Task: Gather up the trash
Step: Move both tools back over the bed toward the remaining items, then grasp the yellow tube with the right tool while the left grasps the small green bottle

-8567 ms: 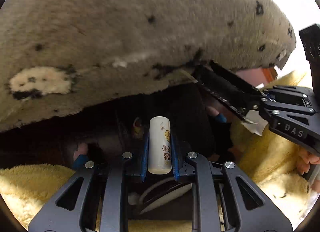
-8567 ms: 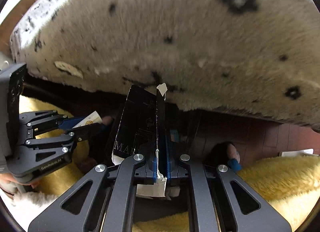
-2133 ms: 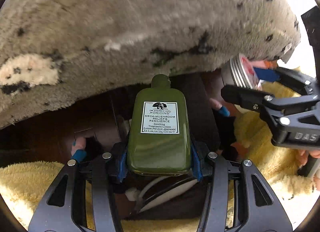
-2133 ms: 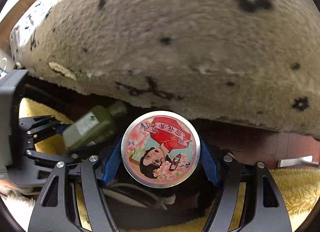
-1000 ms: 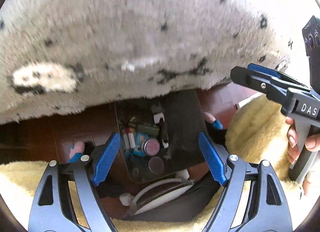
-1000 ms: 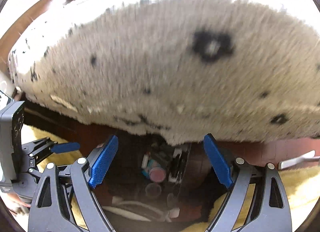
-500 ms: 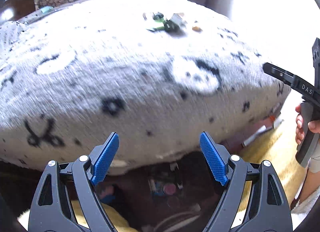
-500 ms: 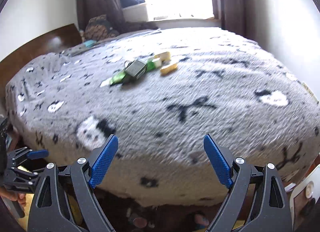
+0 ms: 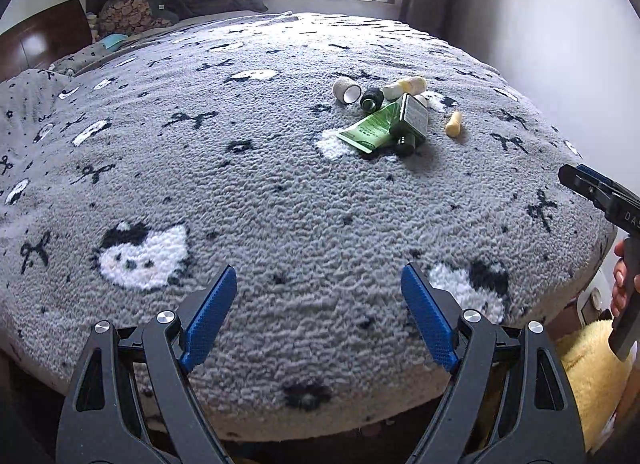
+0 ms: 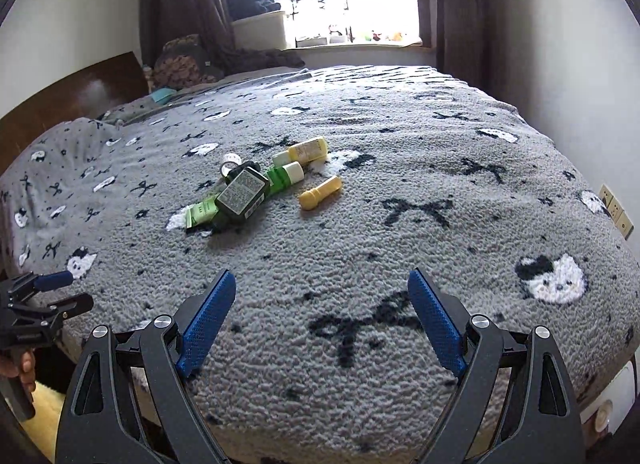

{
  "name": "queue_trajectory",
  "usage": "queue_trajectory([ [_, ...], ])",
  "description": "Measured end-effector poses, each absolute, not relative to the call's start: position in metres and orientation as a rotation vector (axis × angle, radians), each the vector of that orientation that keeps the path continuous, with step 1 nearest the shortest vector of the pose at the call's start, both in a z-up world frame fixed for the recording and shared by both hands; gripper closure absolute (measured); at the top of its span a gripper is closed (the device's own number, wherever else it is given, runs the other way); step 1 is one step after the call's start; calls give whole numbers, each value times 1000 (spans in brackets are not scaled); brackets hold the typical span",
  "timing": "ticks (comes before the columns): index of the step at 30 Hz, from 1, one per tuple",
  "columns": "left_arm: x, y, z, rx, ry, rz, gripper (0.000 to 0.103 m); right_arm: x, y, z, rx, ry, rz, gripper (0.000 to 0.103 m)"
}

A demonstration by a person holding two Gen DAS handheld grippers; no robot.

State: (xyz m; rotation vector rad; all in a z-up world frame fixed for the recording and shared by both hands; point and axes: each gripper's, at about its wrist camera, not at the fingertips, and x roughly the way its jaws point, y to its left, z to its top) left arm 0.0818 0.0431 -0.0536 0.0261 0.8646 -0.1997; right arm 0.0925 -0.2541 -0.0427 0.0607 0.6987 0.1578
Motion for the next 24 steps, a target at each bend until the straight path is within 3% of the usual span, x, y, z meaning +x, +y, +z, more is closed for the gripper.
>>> queue_trajectory([
  [9, 132, 12, -69, 33, 867, -242, 24, 187, -234, -73, 83, 801, 91, 15],
  [14, 149, 3, -71, 38, 859, -249, 24, 231, -235, -87, 176, 834, 67, 31],
  [21, 162, -3, -75, 36, 859, -267, 24, 270, -227, -105, 230, 901, 30, 43],
  [24, 170, -11, -73, 50, 855, -277, 24, 274, -220, -107, 144, 915, -8, 62],
])
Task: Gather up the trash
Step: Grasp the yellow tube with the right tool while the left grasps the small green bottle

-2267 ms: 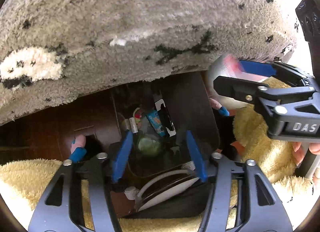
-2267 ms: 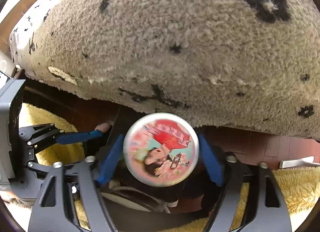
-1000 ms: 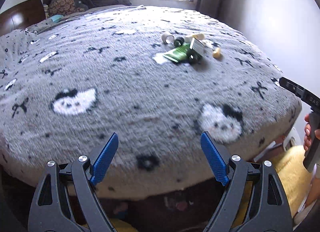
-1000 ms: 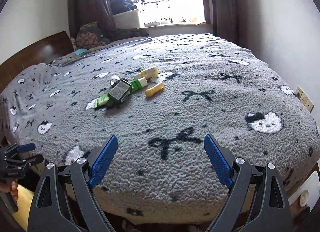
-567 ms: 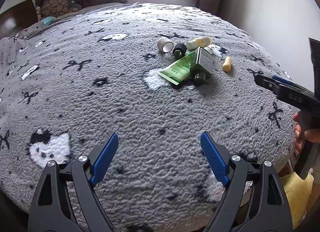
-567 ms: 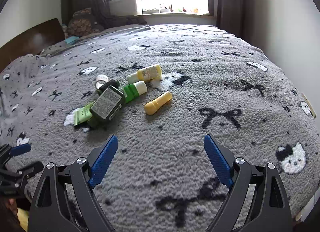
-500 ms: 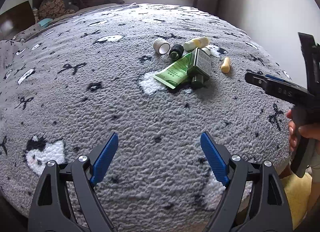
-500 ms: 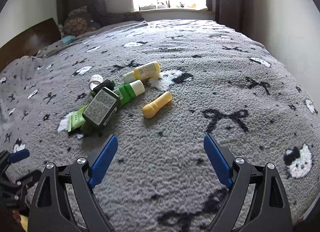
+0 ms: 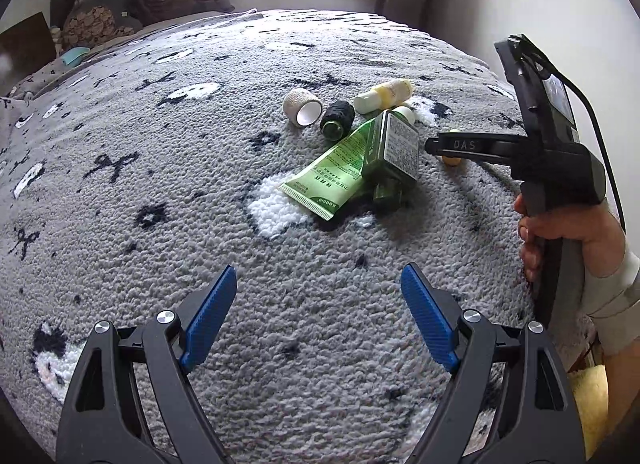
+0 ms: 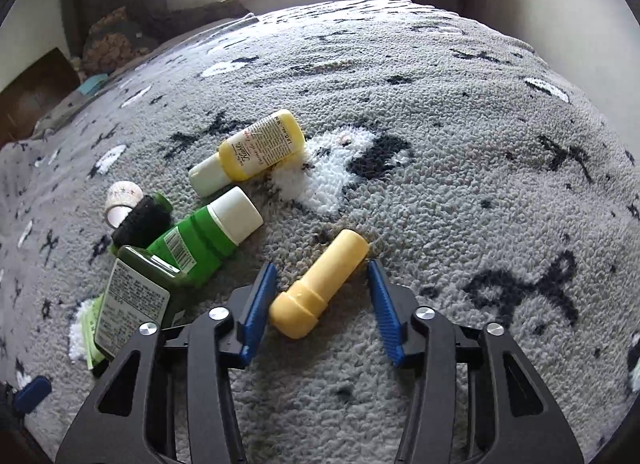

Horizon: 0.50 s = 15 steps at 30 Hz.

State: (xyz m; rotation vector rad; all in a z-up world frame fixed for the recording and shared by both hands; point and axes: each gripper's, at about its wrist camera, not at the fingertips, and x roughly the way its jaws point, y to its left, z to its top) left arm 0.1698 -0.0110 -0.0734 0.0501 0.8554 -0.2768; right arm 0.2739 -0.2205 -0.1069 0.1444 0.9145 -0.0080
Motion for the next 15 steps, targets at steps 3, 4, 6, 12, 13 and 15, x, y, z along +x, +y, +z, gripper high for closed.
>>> queue_trajectory([
  [3, 178, -25, -70, 68, 844, -296, 24, 273, -227, -104, 114, 907, -12, 80],
  [4, 180, -31, -69, 75, 838, -304, 24, 272, -231, -103, 111, 909, -4, 81],
  [6, 185, -45, -66, 92, 825, -321, 23, 270, -238, -102, 85, 908, -7, 81],
  [12, 206, -82, -70, 161, 806, -321, 24, 258, -264, -94, 33, 898, -30, 81],
  [13, 210, -89, -73, 184, 799, -319, 24, 256, -270, -94, 37, 900, -29, 81],
  [15, 217, -103, -77, 252, 771, -299, 23, 250, -281, -93, 36, 904, -22, 81],
])
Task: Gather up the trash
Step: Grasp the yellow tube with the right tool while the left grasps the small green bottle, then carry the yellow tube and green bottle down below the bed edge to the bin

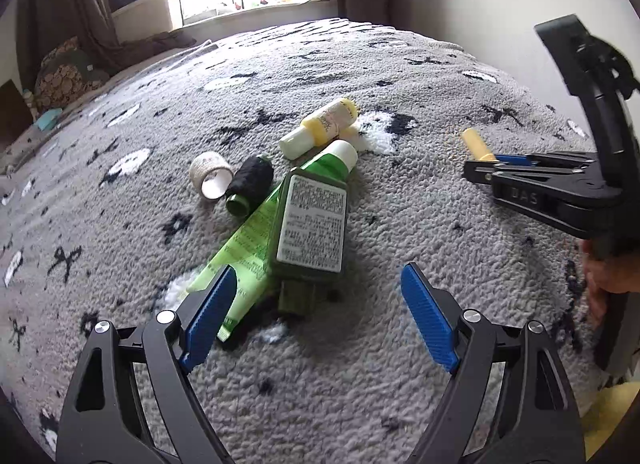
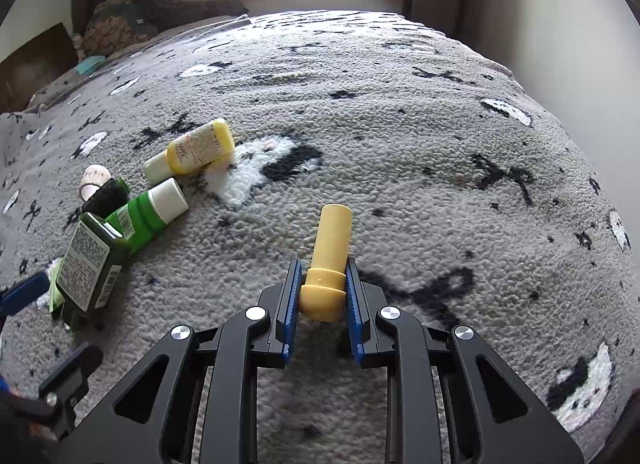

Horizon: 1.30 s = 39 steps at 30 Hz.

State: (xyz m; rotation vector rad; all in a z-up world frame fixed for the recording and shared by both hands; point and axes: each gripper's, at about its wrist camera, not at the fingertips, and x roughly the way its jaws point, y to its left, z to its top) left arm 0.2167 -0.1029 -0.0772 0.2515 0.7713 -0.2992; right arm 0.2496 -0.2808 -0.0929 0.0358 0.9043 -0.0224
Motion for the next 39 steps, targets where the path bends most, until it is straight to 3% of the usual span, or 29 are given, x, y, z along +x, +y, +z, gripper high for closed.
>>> queue_trajectory([
  [3, 230, -112, -85, 284, 782, -258, 24, 240, -289, -91, 19, 900, -11, 81],
  [5, 240, -114, -91, 281, 810, -240, 32, 231, -291, -91, -10, 895, 0, 81],
  [7, 241, -117, -89, 300, 788, -214, 60, 222, -289, -91, -42, 887, 9, 81],
  [24, 167, -80, -55, 183, 804, -292, 61, 135, -260, -48, -93, 775, 136, 81],
  [39, 56, -33, 9, 113, 656, -343, 61, 48, -241, 9, -99, 587, 244, 81],
])
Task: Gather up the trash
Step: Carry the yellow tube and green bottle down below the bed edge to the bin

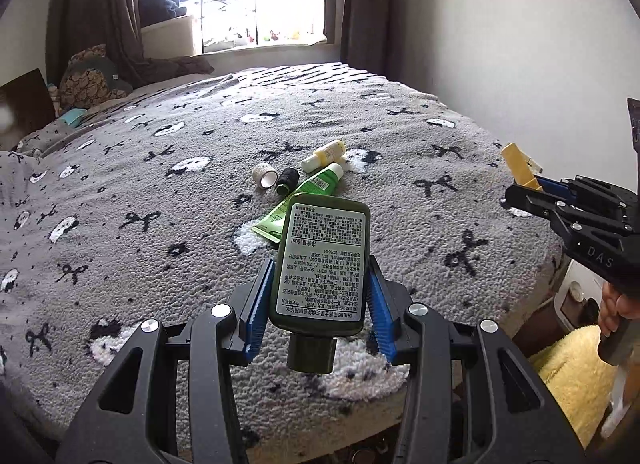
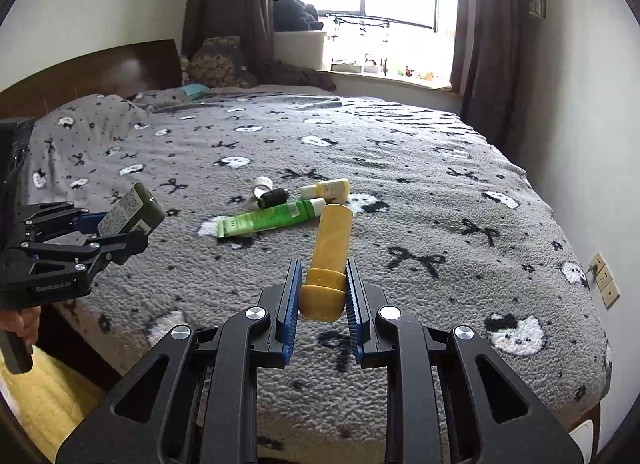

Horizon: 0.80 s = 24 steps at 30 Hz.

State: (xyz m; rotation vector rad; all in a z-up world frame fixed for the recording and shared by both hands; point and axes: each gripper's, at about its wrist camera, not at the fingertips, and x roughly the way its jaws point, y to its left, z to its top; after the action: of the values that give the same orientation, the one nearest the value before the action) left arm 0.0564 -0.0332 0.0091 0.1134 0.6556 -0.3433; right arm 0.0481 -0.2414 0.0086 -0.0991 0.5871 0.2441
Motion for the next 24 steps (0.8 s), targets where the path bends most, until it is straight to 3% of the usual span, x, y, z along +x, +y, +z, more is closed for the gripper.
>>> queue_trajectory([
  [9, -19, -31, 2, 166, 561, -343, 61, -4, -221, -2, -121, 545, 299, 81],
  [24, -70, -19, -114, 63, 806, -390, 61, -54, -193, -105, -117, 750, 324, 81],
])
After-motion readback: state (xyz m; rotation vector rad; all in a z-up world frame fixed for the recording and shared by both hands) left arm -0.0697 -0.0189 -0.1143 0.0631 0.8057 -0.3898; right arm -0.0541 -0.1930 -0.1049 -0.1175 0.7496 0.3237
